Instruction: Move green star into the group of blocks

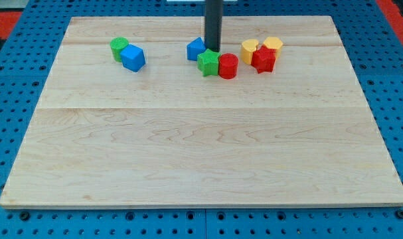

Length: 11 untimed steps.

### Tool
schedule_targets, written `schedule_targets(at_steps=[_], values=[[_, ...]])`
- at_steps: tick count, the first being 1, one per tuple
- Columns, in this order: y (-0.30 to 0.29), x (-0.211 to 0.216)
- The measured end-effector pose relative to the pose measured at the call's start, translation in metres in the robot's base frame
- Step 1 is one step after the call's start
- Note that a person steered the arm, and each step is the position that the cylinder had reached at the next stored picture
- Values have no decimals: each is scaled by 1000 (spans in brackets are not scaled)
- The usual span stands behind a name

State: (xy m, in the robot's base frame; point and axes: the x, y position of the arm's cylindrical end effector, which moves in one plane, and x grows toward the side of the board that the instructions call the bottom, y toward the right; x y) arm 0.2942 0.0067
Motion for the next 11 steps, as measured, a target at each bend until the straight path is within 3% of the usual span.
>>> schedule_targets(at_steps=[2,3,4,5,6,7,9,11], values=[[-108,-8],[-94,-5],[1,-6],[53,-2],[50,25],[30,32],[-68,32],[-81,76]])
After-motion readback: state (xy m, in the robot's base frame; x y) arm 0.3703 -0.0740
